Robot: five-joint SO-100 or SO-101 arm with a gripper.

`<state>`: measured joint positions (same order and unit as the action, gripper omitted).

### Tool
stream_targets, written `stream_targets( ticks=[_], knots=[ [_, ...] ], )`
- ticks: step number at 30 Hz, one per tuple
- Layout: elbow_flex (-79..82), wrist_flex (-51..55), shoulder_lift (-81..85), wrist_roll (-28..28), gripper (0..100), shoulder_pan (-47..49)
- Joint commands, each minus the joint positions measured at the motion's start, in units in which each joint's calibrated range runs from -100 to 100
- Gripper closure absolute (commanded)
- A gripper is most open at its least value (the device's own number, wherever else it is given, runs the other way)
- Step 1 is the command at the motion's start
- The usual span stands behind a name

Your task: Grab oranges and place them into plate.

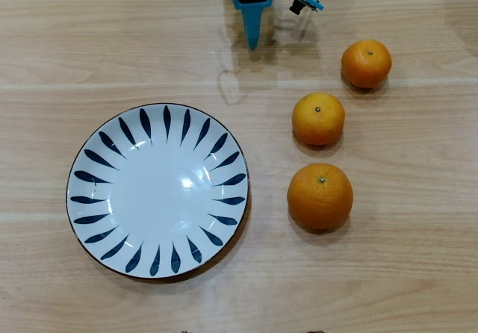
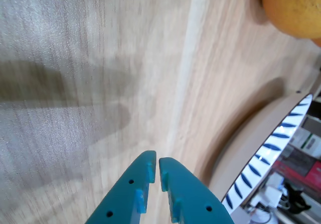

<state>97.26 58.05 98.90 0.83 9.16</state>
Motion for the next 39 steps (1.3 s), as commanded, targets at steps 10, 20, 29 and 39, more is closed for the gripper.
stream_targets(
  ticks=[10, 20, 29, 39],
  knots=[
    [0.30, -0.25, 0.68, 0.16, 98, 0.52],
    [0.30, -0.25, 0.68, -0.10, 98, 0.03],
    [0.03, -0.25, 0.51, 0.26, 98, -0.21],
    [-26.95, -7.22, -27.47, -0.10, 98, 2.94]
  ],
)
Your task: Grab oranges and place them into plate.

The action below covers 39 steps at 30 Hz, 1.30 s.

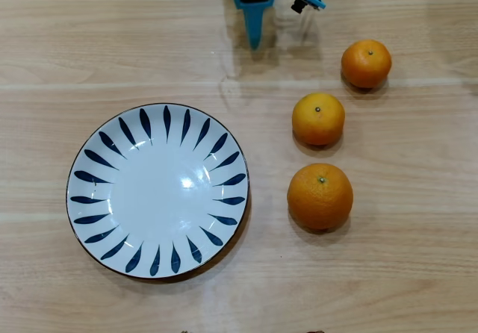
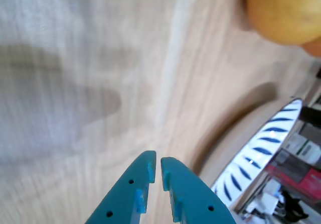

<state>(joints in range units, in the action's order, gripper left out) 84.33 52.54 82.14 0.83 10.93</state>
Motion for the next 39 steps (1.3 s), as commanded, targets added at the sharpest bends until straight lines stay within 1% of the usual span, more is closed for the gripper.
stream_targets(
  ticks=[1, 5, 8, 11, 13, 14, 17, 23, 26, 29, 32, 33, 34, 36, 39],
  knots=[
    [-19.10, -1.62, -14.69, -0.10, 98, 1.65],
    [-35.66, -1.45, -29.14, -0.10, 98, 5.12],
    [-44.81, -0.50, -38.19, -0.10, 98, 7.78],
    [-53.86, 6.12, -45.88, -0.16, 97, 9.87],
    [-62.19, 13.94, -52.39, -0.26, 97, 11.24],
    [-65.00, 16.09, -54.33, -0.47, 97, 11.57],
    [-72.06, 19.35, -60.16, -3.08, 97, 12.53],
    [-78.76, 19.44, -71.41, -8.26, 97, 12.70],
    [-80.12, 19.35, -75.55, -13.12, 97, 12.62],
    [-82.84, 19.78, -78.68, -20.23, 97, 12.05],
    [-87.27, 19.53, -80.70, -29.38, 97, 12.29],
    [-90.89, 20.13, -81.72, -35.28, 97, 12.53],
    [-91.98, 20.21, -82.23, -37.84, 97, 12.70],
    [-94.06, 20.21, -83.16, -41.77, 97, 13.34],
    [-94.79, 19.44, -84.85, -45.58, 97, 13.34]
  ],
)
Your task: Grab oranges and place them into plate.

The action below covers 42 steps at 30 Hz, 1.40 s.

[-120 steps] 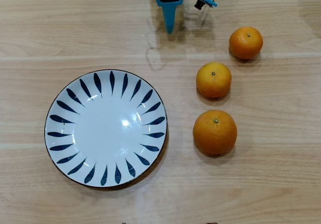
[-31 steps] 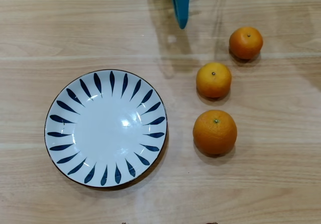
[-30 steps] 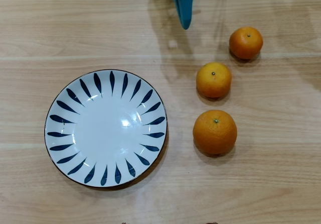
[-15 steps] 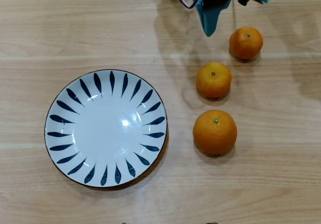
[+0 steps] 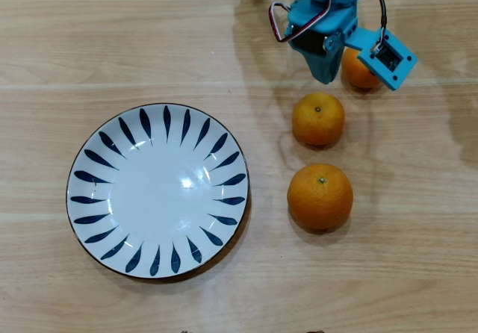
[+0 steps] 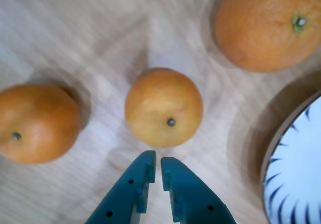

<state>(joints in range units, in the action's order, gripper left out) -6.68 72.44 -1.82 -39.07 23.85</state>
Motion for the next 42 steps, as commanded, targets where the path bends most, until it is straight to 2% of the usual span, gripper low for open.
stream_targets(
  ticks=[1, 9, 15, 21, 25, 42],
  knots=[
    [-3.77, -0.46, -1.39, -6.56, 97, 0.67],
    [-3.23, 0.32, -3.51, -11.27, 95, 1.07],
    [-3.14, 0.32, -4.01, -13.78, 79, 2.20],
    [-3.05, 0.32, -4.10, -20.05, 67, 3.81],
    [-3.05, -0.54, -4.18, -21.46, 66, 3.97],
    [-3.32, -2.26, -8.24, -21.41, 67, 3.57]
  ],
)
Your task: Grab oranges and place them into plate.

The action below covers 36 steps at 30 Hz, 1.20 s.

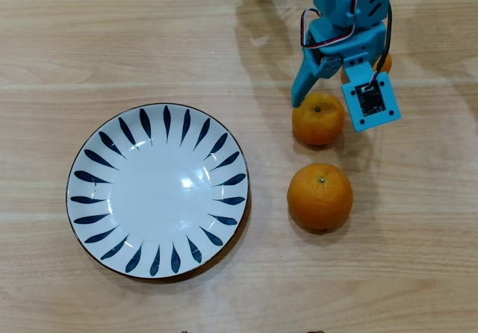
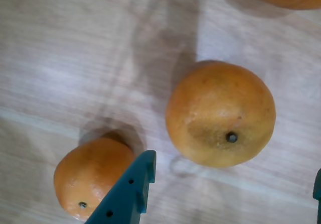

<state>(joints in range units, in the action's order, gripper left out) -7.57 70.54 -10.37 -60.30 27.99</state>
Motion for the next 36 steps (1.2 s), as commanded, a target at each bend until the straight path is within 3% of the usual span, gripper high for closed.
stream_targets(
  ticks=[1, 7, 12, 15, 19, 26, 36],
  knots=[
    [-2.62, -0.37, 0.31, -0.18, 66, -0.65],
    [-2.34, -0.28, 0.31, 0.03, 66, -0.57],
    [-2.16, -0.37, 0.22, 0.14, 51, -0.16],
    [-2.16, -0.80, 0.06, -0.18, 49, -0.16],
    [-2.62, -1.14, -1.47, -0.23, 54, -0.08],
    [-2.25, -5.18, -5.44, -0.23, 72, 0.32],
    [-2.07, -8.10, -10.93, -0.23, 75, 0.00]
  ],
)
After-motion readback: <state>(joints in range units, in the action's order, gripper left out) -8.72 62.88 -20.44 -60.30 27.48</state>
